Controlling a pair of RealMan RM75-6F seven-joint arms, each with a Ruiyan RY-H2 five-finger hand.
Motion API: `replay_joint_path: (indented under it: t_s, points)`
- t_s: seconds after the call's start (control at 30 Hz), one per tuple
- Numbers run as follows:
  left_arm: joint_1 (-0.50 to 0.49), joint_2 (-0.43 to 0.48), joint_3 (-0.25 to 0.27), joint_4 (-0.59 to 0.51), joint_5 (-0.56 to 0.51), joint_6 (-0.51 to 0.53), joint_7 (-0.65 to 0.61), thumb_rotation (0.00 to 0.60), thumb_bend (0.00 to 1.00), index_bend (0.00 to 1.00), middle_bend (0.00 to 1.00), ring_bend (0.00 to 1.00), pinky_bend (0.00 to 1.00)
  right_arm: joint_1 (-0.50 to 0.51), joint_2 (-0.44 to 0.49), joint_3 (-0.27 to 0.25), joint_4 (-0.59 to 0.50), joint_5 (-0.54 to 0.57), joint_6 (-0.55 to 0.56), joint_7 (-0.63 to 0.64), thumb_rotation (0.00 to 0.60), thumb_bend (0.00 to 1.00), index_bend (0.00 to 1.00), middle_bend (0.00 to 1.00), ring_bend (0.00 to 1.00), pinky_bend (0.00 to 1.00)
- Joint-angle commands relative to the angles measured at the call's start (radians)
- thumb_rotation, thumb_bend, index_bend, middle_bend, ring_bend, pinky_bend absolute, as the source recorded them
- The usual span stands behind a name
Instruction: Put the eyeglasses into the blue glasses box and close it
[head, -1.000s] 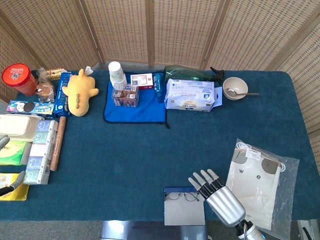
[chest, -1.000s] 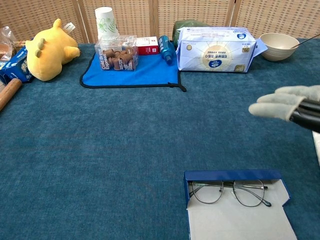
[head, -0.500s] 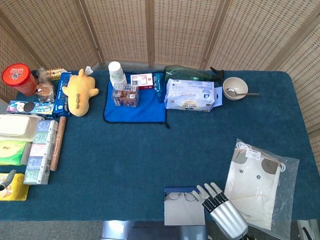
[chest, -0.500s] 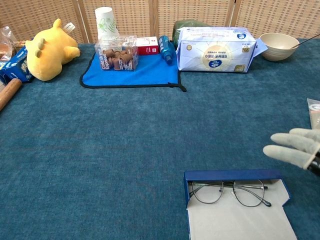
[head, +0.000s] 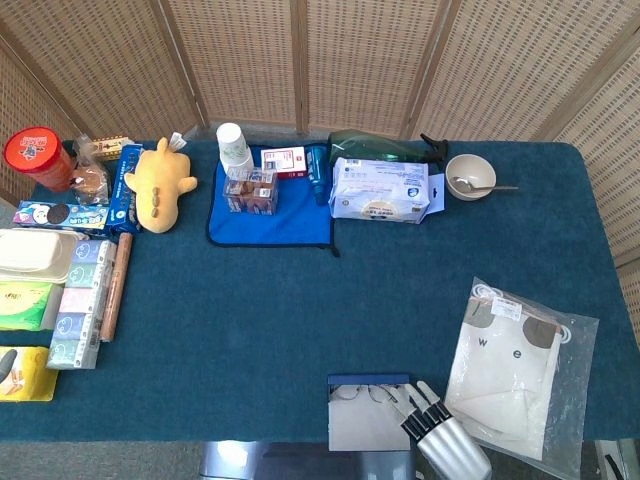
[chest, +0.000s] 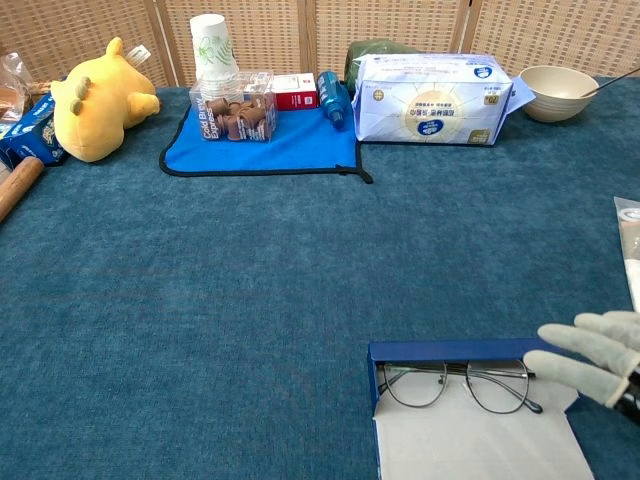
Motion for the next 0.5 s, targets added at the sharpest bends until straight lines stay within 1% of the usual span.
replay_joint_path:
  t_s: [0.03, 0.23, 0.5]
  points:
    - [0.004, -0.002, 0.002, 0.005, 0.002, 0.003, -0.005, 0.6, 0.28, 0.0, 0.08, 0.0, 0.0, -0.015, -0.013, 0.004, 0.019, -0.012, 0.003, 0.012, 0.6, 0.03, 0.0, 0.04, 0.0, 0.12]
    - [0.017, -0.005, 0.008, 0.017, 0.016, 0.022, -0.014, 0.6, 0.28, 0.0, 0.08, 0.0, 0.0, -0.043, -0.039, 0.009, 0.068, -0.028, 0.009, 0.042, 0.6, 0.03, 0.0, 0.03, 0.0, 0.12]
    - [0.039, -0.002, 0.016, 0.03, 0.048, 0.066, -0.022, 0.6, 0.28, 0.0, 0.09, 0.0, 0.0, -0.083, -0.096, 0.03, 0.175, -0.043, 0.048, 0.117, 0.6, 0.04, 0.0, 0.03, 0.0, 0.12]
